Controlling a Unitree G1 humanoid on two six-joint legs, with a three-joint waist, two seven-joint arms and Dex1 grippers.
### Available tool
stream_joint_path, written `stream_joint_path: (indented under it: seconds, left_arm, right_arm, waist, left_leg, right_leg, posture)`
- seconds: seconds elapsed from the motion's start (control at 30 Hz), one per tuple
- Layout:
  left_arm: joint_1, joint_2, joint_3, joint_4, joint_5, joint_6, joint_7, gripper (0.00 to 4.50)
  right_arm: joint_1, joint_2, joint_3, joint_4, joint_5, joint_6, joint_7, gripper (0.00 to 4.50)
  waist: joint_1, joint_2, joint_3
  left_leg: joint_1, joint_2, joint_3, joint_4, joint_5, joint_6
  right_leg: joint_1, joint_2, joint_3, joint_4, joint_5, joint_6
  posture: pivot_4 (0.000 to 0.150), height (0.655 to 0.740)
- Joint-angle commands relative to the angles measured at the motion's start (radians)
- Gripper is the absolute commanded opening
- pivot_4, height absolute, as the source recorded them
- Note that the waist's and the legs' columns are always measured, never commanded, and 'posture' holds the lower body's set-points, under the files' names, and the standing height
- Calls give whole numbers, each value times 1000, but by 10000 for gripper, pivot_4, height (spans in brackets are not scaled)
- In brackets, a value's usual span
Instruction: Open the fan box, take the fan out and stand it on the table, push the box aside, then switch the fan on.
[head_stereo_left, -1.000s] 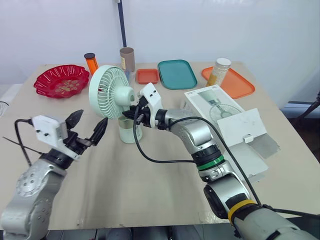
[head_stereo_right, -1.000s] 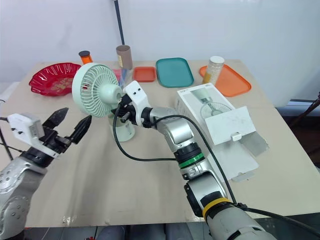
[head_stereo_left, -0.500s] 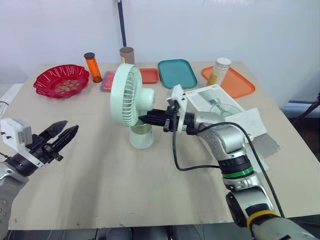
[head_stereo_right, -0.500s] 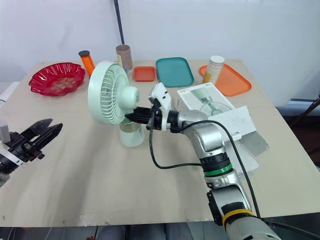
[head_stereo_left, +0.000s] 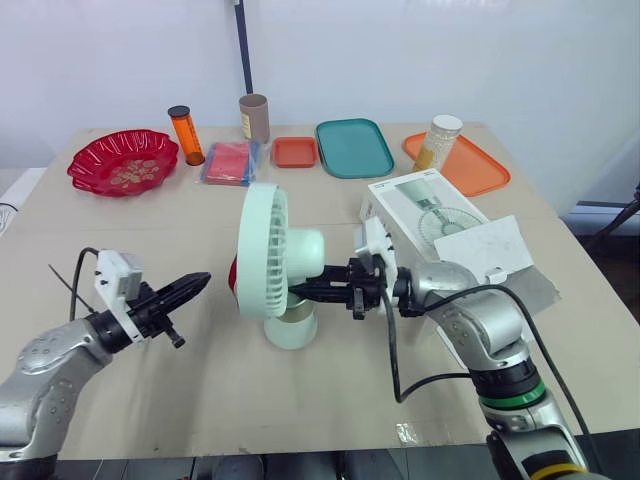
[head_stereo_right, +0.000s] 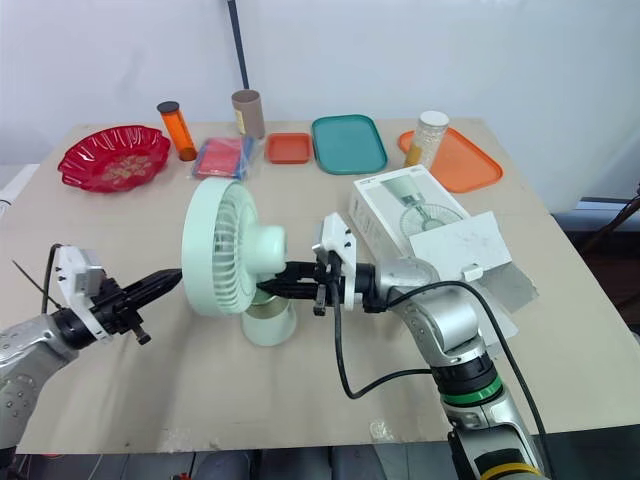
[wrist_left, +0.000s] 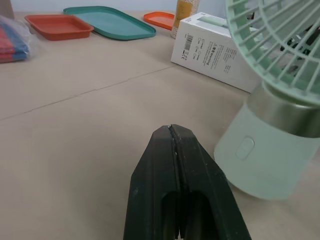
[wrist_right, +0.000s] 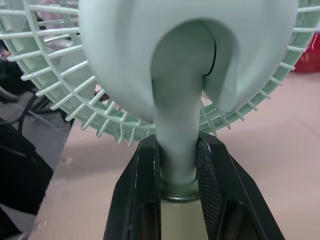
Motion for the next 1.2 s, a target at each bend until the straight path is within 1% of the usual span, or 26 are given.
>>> stream_joint_path:
  seconds: [0.03, 0.17, 0.57, 0.77, 1.2]
  left_arm:
    - [-10, -2, -51, -14, 38, -30, -23, 509]
    - [-11, -7, -124, -14, 78, -40, -49, 509]
    - [-86, -106, -256, 128, 188, -131, -70, 509]
    - [-109, -133, -284, 169, 210, -148, -86, 509]
    - [-112, -135, -310, 170, 205, -135, -126, 509]
  right_arm:
    - [5, 6, -9, -39, -2, -73, 4, 4106]
    - [16, 9, 4, -22, -23, -114, 13, 4106]
    - [28, 2, 33, 30, -64, -144, 14, 4106]
    - [18, 5, 35, 50, -74, -151, 7, 4106]
    - [25, -2, 41, 40, -89, -140, -8, 4106]
  waist:
    - [0, 0, 0]
    - [1, 0, 0]
    - [1, 0, 0]
    - [1, 0, 0]
    - [1, 0, 0]
  left_leg:
    - [0, 0, 0, 0, 0, 0]
    - [0, 0, 0, 0, 0, 0]
    - [1, 0, 0, 0, 0, 0]
    - [1, 0, 0, 1, 0, 0]
    - [2, 0, 0, 1, 0, 0]
  right_leg:
    - [0, 0, 0, 0, 0, 0]
    - [0, 0, 0, 0, 0, 0]
    - [1, 0, 0, 0, 0, 0]
    - [1, 0, 0, 0, 0, 0]
    - [2, 0, 0, 1, 0, 0]
  posture:
    - [1500, 7400]
    - [1500, 7400]
    - [1500, 7400]
    - [1500, 7400]
    - [1500, 7400]
